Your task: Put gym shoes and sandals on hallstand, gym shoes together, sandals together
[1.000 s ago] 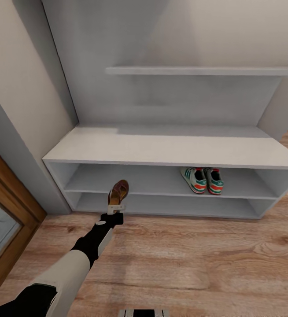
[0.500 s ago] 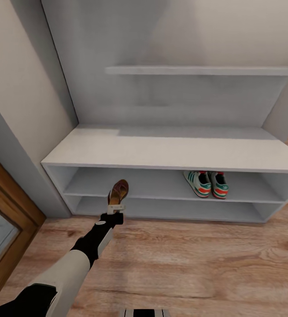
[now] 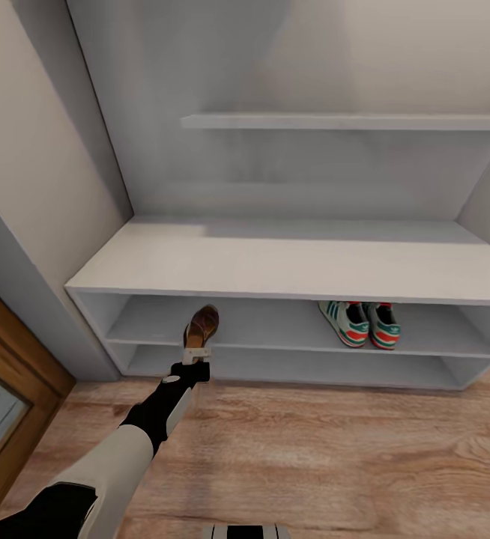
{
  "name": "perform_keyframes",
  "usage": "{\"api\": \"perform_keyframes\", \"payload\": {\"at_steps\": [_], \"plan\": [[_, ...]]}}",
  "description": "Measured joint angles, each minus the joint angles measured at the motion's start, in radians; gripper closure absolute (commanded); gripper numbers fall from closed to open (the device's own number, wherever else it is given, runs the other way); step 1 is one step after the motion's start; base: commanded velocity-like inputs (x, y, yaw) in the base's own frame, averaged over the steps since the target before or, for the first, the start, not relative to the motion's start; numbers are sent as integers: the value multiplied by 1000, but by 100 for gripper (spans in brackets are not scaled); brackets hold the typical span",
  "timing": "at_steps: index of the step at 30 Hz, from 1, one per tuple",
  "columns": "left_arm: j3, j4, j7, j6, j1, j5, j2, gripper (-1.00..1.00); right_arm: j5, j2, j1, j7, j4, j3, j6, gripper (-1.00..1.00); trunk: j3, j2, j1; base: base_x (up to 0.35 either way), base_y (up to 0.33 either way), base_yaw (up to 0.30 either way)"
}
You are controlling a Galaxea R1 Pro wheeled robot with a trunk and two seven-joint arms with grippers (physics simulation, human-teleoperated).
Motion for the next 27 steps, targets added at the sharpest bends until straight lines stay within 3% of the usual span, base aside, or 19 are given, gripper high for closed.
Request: {"api": "perform_keyframes", "payload": {"at_steps": [7,27], "plan": [[-1,-1,0,0,0,0,0,100,0,0,0,0,0,0,0,100,0,0,0,58,9,0],[-1,-1,-1,0,0,-1,0,100,0,0,0,0,0,0,0,100,0,0,0,296,-48,0]]}}
